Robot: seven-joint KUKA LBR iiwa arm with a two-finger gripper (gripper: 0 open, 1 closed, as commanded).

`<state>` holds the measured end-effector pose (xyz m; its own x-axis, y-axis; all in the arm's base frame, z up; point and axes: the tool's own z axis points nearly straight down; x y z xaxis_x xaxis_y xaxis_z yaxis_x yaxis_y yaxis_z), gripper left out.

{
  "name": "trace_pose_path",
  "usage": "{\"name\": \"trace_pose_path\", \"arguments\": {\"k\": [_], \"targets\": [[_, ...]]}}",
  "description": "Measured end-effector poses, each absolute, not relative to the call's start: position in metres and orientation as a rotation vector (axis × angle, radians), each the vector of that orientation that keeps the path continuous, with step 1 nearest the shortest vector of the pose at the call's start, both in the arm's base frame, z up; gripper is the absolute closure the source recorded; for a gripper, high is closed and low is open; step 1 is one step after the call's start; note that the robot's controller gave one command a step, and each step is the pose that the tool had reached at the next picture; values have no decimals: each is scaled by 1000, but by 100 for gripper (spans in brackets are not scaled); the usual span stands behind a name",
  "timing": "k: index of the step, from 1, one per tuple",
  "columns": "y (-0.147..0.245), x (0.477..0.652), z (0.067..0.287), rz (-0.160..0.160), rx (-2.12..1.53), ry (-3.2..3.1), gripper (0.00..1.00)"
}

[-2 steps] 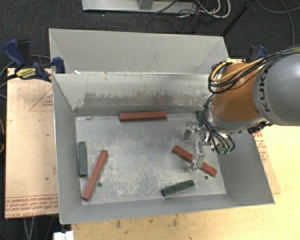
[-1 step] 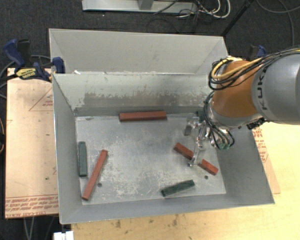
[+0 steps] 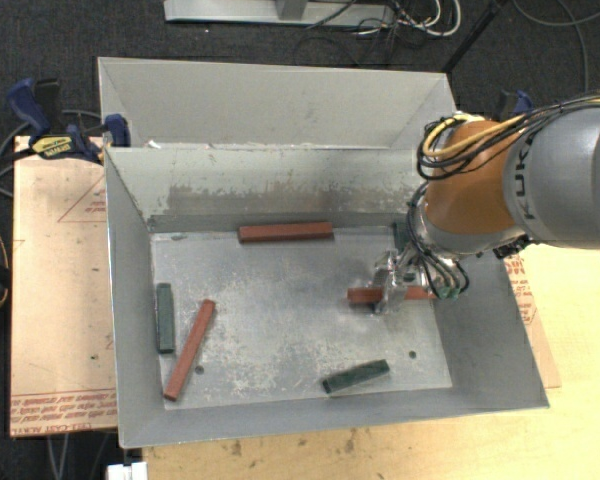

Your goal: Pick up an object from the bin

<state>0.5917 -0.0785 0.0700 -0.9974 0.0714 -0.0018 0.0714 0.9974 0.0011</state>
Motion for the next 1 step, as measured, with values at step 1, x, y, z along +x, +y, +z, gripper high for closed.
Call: {"name": "trace_pose_path", "arguments": {"k": [1], "targets": [[-39,583,210,1,21,3131,100]]}}
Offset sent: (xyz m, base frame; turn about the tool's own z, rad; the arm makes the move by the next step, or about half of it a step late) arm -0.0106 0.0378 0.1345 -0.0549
